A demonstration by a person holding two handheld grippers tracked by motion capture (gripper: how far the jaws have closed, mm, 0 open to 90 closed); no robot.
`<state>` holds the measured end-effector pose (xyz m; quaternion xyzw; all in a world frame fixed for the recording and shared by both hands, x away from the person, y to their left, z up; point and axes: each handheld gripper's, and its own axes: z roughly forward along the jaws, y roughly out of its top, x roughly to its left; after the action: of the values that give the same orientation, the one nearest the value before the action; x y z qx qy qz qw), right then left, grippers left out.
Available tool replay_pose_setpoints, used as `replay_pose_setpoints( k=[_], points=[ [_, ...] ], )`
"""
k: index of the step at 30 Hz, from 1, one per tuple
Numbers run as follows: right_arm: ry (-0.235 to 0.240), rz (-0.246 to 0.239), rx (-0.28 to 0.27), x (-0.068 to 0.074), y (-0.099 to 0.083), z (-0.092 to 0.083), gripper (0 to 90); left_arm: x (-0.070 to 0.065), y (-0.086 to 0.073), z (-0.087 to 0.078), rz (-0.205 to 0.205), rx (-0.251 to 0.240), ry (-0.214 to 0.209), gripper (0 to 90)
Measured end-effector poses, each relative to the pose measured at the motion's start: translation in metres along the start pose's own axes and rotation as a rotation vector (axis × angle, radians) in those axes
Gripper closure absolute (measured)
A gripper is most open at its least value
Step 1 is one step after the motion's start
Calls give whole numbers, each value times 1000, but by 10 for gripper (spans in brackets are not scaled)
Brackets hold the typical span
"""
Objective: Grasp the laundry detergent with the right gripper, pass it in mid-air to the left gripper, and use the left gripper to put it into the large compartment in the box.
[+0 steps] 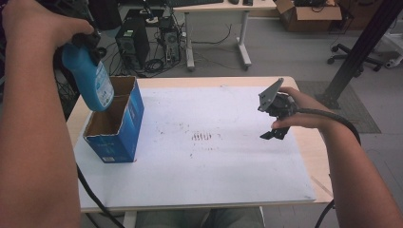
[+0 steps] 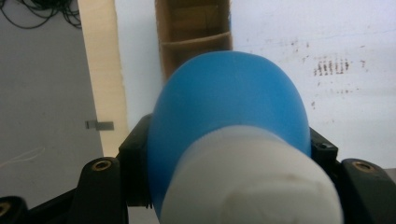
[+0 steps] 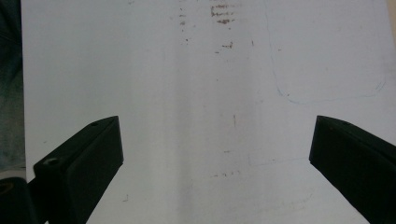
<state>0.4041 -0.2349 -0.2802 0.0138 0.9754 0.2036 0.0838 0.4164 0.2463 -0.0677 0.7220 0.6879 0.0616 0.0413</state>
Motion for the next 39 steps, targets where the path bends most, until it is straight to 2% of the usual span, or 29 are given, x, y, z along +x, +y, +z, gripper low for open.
replay_pose_setpoints(
  k=[10,18,24,27,35,39],
  points=[
    [-1,1,-6,1,1,0,29,9,-2,39,-5,29,-7,377],
    [-3,1,-13,1,2,-1,29,5,-2,67,24,45,-23,376],
    [2,0,-12,1,4,0,29,1,-5,96,48,65,-29,376],
    [4,-2,-13,1,4,1,29,0,-6,105,47,71,-34,377],
    [6,-3,-13,0,5,3,29,-1,-6,122,53,80,-8,377],
    [9,-1,-9,0,6,5,29,0,-6,128,52,85,-16,377]
  ],
)
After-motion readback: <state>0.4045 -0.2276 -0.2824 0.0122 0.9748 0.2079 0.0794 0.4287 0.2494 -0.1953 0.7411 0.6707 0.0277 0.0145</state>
